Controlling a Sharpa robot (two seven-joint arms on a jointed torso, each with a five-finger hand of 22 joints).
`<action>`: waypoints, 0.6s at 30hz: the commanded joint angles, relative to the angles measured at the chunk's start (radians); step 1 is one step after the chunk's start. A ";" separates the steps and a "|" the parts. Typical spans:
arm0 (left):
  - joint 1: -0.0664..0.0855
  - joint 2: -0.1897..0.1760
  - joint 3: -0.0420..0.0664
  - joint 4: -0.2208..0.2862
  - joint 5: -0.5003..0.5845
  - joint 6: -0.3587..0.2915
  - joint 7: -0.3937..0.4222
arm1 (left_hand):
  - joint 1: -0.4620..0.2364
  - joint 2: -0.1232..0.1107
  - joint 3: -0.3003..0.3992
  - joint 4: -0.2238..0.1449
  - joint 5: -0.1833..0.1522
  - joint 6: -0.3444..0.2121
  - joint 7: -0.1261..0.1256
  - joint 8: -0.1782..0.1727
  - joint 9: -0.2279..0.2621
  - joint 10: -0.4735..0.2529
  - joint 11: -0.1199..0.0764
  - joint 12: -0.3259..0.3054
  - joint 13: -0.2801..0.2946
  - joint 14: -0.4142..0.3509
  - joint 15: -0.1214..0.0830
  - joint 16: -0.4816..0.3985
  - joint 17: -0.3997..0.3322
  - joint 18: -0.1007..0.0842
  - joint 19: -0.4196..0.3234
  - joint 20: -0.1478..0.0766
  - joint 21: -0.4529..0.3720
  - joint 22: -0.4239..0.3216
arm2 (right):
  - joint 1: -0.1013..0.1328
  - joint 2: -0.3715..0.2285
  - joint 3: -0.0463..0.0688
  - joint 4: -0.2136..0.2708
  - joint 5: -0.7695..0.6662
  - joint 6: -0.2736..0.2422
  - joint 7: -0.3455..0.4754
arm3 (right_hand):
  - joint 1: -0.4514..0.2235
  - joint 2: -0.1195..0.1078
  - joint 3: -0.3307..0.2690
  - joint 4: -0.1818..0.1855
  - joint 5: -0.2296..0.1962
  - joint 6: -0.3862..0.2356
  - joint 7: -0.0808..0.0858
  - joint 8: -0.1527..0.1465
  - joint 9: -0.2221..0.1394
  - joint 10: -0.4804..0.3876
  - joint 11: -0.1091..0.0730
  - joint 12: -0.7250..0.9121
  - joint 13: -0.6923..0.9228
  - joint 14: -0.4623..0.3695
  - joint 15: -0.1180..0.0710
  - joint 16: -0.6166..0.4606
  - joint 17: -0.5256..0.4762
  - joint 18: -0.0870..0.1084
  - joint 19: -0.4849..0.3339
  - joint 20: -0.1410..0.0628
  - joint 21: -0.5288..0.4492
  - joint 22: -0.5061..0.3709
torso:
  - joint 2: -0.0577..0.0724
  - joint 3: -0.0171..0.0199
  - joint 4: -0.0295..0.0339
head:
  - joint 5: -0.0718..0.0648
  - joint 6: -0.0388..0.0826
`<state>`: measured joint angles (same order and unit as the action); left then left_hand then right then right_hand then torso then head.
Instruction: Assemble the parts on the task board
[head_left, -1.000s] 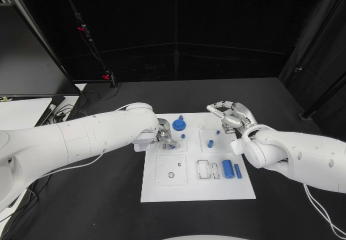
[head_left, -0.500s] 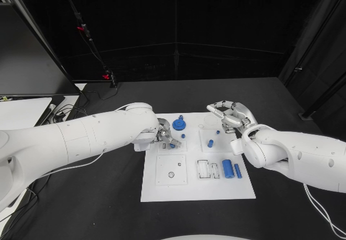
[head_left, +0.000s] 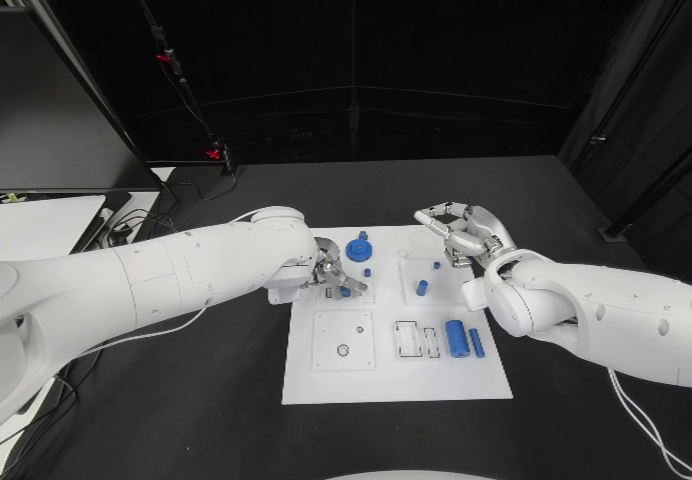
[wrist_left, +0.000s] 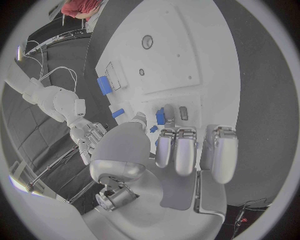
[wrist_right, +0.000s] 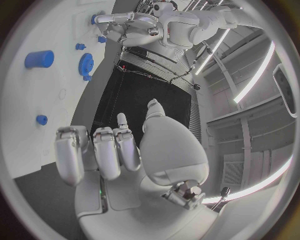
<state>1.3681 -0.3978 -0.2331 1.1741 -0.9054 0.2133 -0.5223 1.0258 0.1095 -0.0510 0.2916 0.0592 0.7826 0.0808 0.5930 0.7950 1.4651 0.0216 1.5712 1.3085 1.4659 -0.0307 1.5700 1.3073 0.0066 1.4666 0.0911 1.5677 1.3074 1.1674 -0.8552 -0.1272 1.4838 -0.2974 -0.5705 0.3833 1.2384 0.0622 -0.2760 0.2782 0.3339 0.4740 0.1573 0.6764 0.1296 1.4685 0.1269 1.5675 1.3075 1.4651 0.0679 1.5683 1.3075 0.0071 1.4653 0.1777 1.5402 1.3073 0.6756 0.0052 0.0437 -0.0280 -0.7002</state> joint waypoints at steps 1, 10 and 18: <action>-0.005 -0.002 -0.003 0.001 -0.001 0.006 -0.004 | -0.008 0.002 -0.006 0.001 -0.003 0.001 0.005 0.002 0.000 0.106 0.005 0.000 0.262 0.105 0.009 0.001 0.263 -0.007 0.104 0.004 0.003 0.263 | 0.002 0.001 0.001 0.000 0.001 -0.001 0.005 | 0.001 0.005 -0.001 0.004 0.006 0.004 0.052 0.001 -0.001 0.102 0.007 0.003 0.263 0.106 0.007 0.002 0.263 0.006 0.068 0.006 -0.004 0.245 | 0.000 -0.0004 -0.0002 | 0.001 -0.001; -0.006 -0.007 -0.003 0.004 -0.001 -0.003 0.002 | -0.004 0.006 -0.010 0.000 -0.002 0.005 0.003 0.008 0.003 0.106 0.004 0.000 0.262 0.105 0.009 0.001 0.263 -0.007 0.104 0.004 0.003 0.263 | 0.001 0.002 0.000 -0.001 0.001 0.000 0.002 | 0.001 0.005 -0.001 0.004 0.006 0.004 0.052 0.001 -0.001 0.102 0.007 0.003 0.263 0.106 0.007 0.002 0.263 0.006 0.068 0.006 -0.004 0.245 | 0.000 0.0001 0.0005 | 0.002 0.003; -0.006 -0.014 -0.003 0.008 -0.001 -0.012 0.010 | 0.001 0.009 -0.013 -0.001 0.000 0.007 0.002 0.012 0.005 0.106 0.003 0.000 0.262 0.105 0.009 0.001 0.263 -0.007 0.104 0.004 0.003 0.263 | 0.001 0.003 0.000 -0.002 0.001 0.000 0.000 | 0.001 0.005 -0.001 0.004 0.006 0.004 0.052 0.001 -0.001 0.102 0.007 0.003 0.263 0.106 0.007 0.002 0.263 0.006 0.068 0.006 -0.004 0.245 | 0.001 -0.0007 -0.0003 | 0.001 0.001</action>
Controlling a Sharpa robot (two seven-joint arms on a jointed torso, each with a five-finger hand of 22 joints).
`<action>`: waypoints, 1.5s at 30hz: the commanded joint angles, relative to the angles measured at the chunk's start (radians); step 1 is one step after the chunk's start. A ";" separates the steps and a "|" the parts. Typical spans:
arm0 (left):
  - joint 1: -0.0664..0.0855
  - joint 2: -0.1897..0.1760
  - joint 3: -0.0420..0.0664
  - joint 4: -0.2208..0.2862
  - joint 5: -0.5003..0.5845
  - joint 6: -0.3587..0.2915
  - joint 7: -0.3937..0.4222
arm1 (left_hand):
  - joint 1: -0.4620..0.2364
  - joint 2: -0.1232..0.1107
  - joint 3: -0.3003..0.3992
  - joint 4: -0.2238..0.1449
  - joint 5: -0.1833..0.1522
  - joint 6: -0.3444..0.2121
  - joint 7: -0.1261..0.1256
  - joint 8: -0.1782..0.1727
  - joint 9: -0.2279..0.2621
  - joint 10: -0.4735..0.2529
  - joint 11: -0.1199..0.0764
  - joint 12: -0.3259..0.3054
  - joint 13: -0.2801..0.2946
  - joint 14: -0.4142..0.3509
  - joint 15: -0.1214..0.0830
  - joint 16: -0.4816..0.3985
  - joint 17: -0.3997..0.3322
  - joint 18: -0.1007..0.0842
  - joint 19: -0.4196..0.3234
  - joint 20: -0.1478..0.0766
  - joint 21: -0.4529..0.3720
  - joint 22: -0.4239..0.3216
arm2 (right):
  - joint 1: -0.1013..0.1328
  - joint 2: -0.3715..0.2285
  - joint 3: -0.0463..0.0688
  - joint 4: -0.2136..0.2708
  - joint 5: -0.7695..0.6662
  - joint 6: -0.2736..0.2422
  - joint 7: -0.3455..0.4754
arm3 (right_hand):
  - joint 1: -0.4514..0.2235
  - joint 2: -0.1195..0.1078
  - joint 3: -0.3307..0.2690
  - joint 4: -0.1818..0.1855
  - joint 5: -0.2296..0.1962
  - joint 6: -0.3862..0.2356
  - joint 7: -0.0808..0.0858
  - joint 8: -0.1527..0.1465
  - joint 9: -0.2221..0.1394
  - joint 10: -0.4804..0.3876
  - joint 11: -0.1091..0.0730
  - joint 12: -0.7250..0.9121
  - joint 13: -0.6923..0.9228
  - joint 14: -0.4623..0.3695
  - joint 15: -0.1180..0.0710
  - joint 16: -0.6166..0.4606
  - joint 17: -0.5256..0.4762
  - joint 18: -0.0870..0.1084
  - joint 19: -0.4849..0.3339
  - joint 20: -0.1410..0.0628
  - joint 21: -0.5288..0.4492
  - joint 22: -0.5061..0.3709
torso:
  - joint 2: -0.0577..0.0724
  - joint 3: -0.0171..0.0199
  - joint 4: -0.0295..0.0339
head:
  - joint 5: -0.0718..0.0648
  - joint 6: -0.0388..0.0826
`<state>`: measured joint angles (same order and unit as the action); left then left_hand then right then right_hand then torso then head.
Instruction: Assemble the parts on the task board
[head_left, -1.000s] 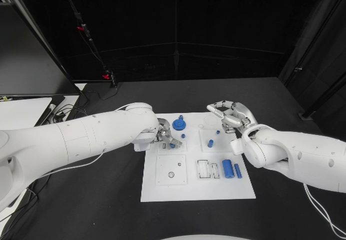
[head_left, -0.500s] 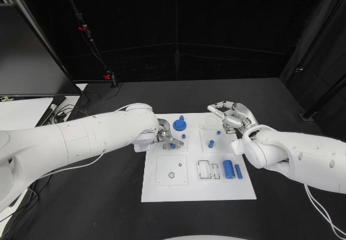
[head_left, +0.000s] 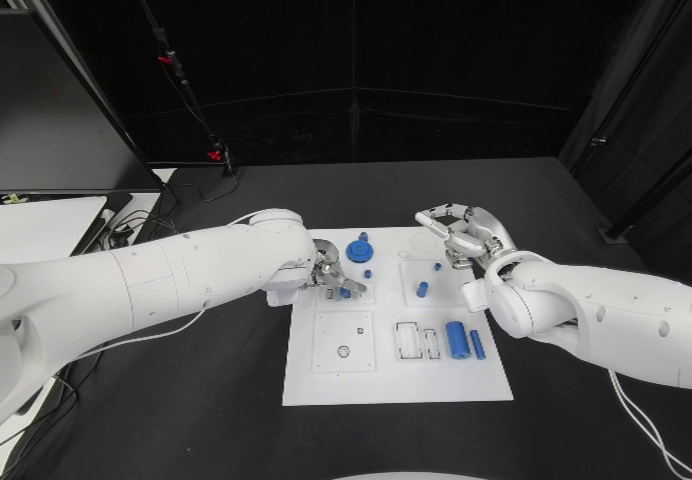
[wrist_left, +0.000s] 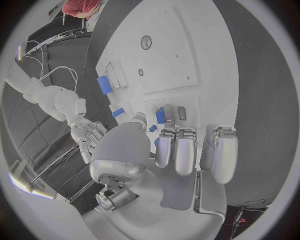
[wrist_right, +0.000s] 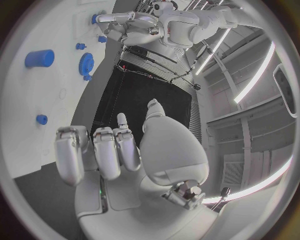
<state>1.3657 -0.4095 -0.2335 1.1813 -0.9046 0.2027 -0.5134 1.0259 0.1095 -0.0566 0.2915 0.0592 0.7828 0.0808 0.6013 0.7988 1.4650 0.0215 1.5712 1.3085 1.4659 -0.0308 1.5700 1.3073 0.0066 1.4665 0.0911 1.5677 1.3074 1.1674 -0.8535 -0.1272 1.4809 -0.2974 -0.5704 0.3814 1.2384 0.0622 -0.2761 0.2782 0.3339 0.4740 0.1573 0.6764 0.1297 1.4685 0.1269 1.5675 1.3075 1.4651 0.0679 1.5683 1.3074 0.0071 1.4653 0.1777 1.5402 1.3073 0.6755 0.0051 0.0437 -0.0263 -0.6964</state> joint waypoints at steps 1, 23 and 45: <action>-0.004 -0.003 -0.003 0.001 -0.002 -0.001 0.001 | 0.002 0.010 -0.008 -0.001 0.001 0.007 0.002 0.004 0.001 0.106 0.003 0.000 0.262 0.105 0.009 0.001 0.263 -0.007 0.104 0.004 0.003 0.263 | 0.002 0.001 0.000 0.001 0.001 0.000 0.002 | 0.001 0.005 -0.001 0.004 0.006 0.004 0.052 0.001 -0.001 0.102 0.007 0.003 0.263 0.106 0.007 0.002 0.263 0.006 0.068 0.007 -0.004 0.245 | 0.001 -0.0007 -0.0002 | -0.001 -0.002; -0.004 -0.004 -0.003 0.001 -0.002 -0.017 0.035 | 0.018 0.020 -0.018 -0.001 0.012 0.017 -0.003 0.014 0.005 0.106 -0.001 0.000 0.262 0.105 0.006 0.001 0.263 -0.007 0.104 0.003 0.003 0.263 | 0.002 0.002 0.000 -0.001 0.001 0.000 0.001 | 0.001 0.007 0.000 0.004 0.007 0.005 0.053 0.001 -0.002 0.102 0.008 0.003 0.263 0.106 0.007 0.002 0.263 0.006 0.066 0.007 -0.005 0.244 | 0.001 -0.0005 -0.0004 | -0.002 -0.004; -0.005 0.004 -0.003 -0.007 -0.002 0.006 0.027 | 0.017 0.020 -0.021 0.000 0.015 0.017 -0.003 0.014 0.005 0.106 -0.001 0.000 0.262 0.105 0.006 0.001 0.263 -0.007 0.104 0.003 0.003 0.263 | 0.002 0.002 0.000 -0.001 0.001 0.001 0.001 | 0.001 0.007 0.000 0.004 0.007 0.005 0.053 0.001 -0.002 0.102 0.008 0.003 0.263 0.106 0.007 0.002 0.263 0.006 0.066 0.007 -0.005 0.244 | 0.000 -0.0001 -0.0003 | -0.006 -0.007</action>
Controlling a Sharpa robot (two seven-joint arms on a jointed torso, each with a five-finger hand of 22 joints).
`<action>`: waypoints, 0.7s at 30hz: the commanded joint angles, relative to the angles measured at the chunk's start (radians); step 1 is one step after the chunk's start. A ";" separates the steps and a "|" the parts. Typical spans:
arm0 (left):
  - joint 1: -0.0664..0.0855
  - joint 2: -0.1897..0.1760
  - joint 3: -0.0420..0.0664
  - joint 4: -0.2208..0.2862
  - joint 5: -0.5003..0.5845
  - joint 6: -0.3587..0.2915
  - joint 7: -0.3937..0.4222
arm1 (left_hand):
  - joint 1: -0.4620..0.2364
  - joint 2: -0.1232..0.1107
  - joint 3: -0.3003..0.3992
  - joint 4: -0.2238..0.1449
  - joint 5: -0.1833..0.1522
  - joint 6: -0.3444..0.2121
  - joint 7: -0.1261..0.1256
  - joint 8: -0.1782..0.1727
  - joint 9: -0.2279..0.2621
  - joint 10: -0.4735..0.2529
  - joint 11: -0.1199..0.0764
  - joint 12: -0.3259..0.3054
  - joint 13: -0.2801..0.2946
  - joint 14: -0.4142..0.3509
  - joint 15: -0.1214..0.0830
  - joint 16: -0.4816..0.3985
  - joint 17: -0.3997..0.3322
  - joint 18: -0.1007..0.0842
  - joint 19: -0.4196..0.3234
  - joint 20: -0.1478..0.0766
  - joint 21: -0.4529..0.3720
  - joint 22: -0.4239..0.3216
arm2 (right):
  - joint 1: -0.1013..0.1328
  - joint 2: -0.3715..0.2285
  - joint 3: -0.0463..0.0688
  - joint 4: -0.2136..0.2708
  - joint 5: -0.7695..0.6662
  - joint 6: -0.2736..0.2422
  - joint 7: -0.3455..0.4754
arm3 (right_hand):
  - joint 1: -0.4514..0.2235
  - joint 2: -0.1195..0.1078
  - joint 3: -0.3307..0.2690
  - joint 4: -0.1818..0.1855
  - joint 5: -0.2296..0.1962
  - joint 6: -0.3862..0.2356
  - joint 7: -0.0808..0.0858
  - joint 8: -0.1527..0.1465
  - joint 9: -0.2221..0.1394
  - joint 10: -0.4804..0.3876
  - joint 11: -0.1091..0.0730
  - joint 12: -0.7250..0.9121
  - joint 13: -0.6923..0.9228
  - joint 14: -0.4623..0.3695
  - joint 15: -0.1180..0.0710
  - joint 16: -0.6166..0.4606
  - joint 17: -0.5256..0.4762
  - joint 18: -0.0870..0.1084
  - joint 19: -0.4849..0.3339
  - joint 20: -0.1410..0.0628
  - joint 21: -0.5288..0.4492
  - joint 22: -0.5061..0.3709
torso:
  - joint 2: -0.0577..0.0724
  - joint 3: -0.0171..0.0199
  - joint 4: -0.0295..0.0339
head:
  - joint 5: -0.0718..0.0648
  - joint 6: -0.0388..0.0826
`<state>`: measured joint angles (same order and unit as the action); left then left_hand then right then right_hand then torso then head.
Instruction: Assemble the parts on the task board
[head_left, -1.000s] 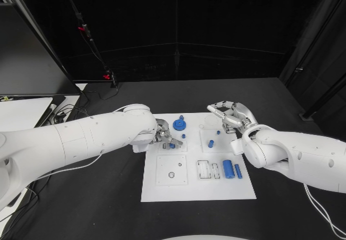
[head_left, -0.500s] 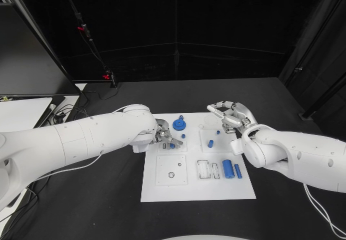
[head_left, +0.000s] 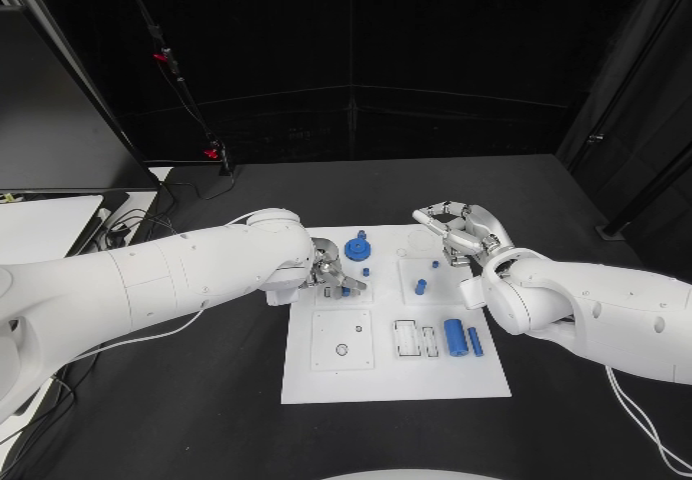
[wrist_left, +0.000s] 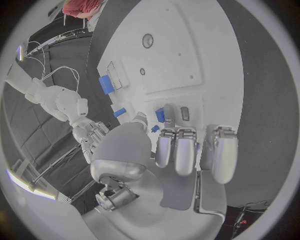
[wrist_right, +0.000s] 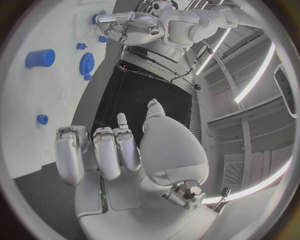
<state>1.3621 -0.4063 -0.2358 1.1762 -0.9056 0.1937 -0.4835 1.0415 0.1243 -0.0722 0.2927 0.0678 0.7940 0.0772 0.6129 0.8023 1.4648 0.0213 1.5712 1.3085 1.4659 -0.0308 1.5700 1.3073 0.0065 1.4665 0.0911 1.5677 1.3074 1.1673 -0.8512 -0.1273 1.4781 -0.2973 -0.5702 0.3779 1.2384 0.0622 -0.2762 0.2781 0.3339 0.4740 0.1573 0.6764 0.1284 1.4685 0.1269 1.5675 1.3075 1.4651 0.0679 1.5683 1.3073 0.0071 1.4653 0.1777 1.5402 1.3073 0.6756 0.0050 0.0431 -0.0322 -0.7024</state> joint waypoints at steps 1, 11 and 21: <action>-0.001 0.001 -0.001 -0.002 0.000 0.015 -0.005 | 0.002 0.005 -0.005 -0.001 0.006 0.006 0.000 0.003 0.001 0.106 -0.001 0.000 0.262 0.105 0.006 0.001 0.263 -0.007 0.104 0.003 0.003 0.263 | 0.002 0.000 0.001 0.002 0.001 0.001 0.005 | 0.001 0.007 0.000 0.004 0.007 0.005 0.053 0.001 -0.001 0.102 0.008 0.003 0.263 0.106 0.007 0.002 0.263 0.006 0.066 0.007 -0.005 0.244 | 0.000 0.0001 0.0007 | 0.000 -0.001; 0.000 -0.027 -0.001 0.021 -0.007 -0.036 0.027 | 0.004 0.001 -0.012 -0.002 0.008 0.005 0.000 0.003 0.002 0.106 -0.002 0.000 0.262 0.105 0.006 0.001 0.263 -0.007 0.104 0.002 0.003 0.263 | 0.002 0.000 0.001 0.003 0.001 0.001 0.005 | 0.001 0.007 0.000 0.004 0.007 0.005 0.053 0.001 -0.001 0.102 0.008 0.003 0.263 0.106 0.007 0.002 0.263 0.006 0.066 0.007 -0.005 0.244 | 0.000 0.0001 0.0007 | -0.002 0.004; 0.061 -0.129 0.000 0.137 -0.025 -0.175 0.165 | 0.016 -0.034 -0.072 -0.001 0.049 -0.005 0.000 0.009 0.003 0.106 -0.002 0.000 0.262 0.105 0.005 0.001 0.263 -0.007 0.104 0.001 0.003 0.263 | 0.002 0.001 0.001 0.001 0.001 0.000 0.005 | 0.001 0.007 0.000 0.004 0.007 0.005 0.053 0.001 -0.001 0.102 0.008 0.003 0.263 0.106 0.007 0.002 0.263 0.006 0.066 0.007 -0.005 0.244 | -0.001 0.0015 0.0002 | 0.044 0.021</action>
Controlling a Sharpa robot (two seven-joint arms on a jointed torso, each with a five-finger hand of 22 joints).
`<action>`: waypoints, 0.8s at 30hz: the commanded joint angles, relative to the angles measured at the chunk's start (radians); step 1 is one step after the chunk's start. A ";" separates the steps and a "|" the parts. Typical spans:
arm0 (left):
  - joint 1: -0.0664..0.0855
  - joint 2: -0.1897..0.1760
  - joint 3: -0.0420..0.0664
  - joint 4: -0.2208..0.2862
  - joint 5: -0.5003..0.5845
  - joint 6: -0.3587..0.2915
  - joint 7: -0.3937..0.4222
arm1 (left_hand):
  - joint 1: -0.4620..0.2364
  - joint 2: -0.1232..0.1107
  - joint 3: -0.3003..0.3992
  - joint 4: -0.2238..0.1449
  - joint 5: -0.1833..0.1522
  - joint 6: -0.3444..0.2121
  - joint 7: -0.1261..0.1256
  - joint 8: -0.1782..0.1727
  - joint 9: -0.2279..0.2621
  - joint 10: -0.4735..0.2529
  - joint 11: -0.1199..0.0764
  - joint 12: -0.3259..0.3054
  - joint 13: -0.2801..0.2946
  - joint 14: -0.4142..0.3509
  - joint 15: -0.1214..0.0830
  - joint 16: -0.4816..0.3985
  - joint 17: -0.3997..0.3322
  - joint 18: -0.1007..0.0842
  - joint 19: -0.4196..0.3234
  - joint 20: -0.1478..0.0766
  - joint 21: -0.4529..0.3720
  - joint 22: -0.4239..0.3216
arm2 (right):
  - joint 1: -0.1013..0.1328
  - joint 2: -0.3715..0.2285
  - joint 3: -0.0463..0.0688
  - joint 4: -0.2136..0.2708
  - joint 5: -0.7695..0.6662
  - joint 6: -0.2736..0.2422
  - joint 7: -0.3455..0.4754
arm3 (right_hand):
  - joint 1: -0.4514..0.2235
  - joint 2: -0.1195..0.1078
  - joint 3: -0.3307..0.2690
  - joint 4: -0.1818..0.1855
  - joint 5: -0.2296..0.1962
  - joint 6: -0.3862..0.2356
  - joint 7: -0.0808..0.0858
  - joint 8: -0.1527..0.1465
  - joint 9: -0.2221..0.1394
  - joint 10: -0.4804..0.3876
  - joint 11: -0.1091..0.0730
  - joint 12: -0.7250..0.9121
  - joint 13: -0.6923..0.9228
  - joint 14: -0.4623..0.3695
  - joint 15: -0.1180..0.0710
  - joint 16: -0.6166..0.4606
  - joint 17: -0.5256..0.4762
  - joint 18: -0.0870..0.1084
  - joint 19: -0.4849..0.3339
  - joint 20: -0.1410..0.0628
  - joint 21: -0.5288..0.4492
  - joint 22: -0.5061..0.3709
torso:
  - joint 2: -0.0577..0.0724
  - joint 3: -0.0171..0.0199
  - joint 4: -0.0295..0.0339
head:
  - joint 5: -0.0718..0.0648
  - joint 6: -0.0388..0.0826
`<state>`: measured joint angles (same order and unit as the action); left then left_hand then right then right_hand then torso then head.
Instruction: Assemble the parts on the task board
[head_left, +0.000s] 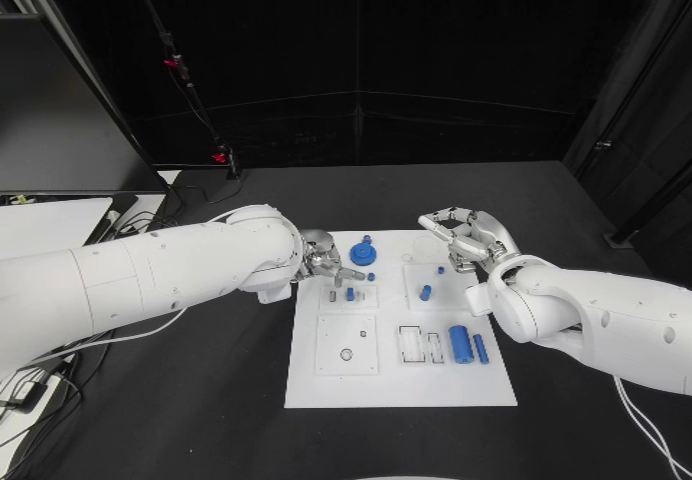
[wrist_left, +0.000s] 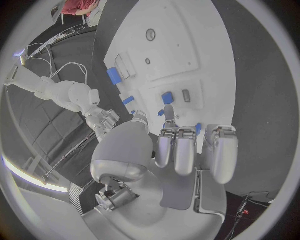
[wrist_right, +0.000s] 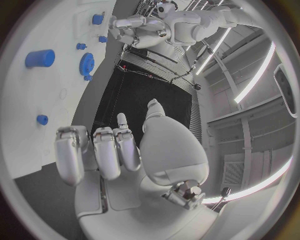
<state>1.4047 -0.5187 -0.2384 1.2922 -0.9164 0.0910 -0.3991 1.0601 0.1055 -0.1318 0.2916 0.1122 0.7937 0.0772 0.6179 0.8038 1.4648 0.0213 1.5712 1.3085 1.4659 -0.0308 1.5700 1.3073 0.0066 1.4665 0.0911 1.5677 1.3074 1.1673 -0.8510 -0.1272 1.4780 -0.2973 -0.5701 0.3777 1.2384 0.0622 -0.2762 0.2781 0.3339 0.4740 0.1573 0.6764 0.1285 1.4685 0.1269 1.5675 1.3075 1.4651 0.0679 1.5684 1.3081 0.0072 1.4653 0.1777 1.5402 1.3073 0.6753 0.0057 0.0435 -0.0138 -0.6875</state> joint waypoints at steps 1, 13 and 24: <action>0.029 -0.027 0.002 0.031 -0.015 -0.064 0.080 | -0.004 -0.020 -0.019 0.000 0.006 -0.005 0.001 0.004 0.001 0.106 -0.002 0.000 0.262 0.105 0.005 0.001 0.263 -0.007 0.104 0.001 0.003 0.263 | 0.002 0.001 0.000 0.001 0.001 -0.001 0.006 | 0.001 0.007 0.000 0.004 0.007 0.005 0.053 0.001 -0.001 0.102 0.008 0.003 0.263 0.106 0.007 0.002 0.263 0.006 0.066 0.007 -0.005 0.244 | 0.000 0.0009 -0.0011 | 0.042 0.008; 0.092 -0.119 0.002 0.031 -0.016 0.004 0.090 | -0.013 -0.075 -0.070 0.001 0.077 -0.022 0.014 -0.001 -0.019 0.106 0.012 0.000 0.262 0.105 0.018 0.001 0.263 0.001 0.080 0.010 -0.015 0.254 | 0.002 -0.004 0.001 0.005 0.001 -0.003 0.006 | 0.001 0.007 0.000 0.004 0.007 0.005 0.053 0.001 -0.001 0.102 0.008 0.003 0.263 0.106 0.007 0.002 0.263 0.006 0.066 0.007 -0.005 0.244 | 0.001 -0.0004 0.0003 | 0.095 0.029; 0.080 -0.066 0.002 -0.119 -0.019 -0.005 0.123 | -0.004 -0.084 -0.047 0.001 0.083 0.047 0.009 -0.037 -0.067 0.106 0.011 0.000 0.262 0.105 0.022 0.001 0.263 0.012 0.042 0.016 -0.043 0.240 | 0.002 -0.007 0.001 0.009 0.007 -0.002 0.012 | 0.001 0.007 0.000 0.005 0.007 0.006 0.053 0.001 -0.003 0.102 0.008 0.003 0.263 0.106 0.008 0.002 0.263 0.007 0.065 0.007 -0.007 0.243 | 0.004 -0.0044 -0.0040 | 0.100 0.037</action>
<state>1.4876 -0.5926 -0.2370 1.1889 -0.9280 0.0800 -0.3087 1.0503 0.0257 -0.1871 0.2929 0.1901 0.8349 0.0863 0.5836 0.7379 1.4664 0.0302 1.5712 1.3085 1.4660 -0.0160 1.5700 1.3073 0.0065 1.4664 0.0985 1.5255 1.3074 1.1674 -0.8558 -0.1272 1.4832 -0.2962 -0.5705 0.3790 1.2384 0.0622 -0.2762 0.2780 0.3339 0.4740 0.1573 0.6764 0.1264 1.4648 0.1306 1.5675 1.3075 1.4651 0.0679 1.5683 1.3078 0.0072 1.4653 0.1777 1.5402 1.3073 0.6774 0.0027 0.0430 0.0856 -0.6532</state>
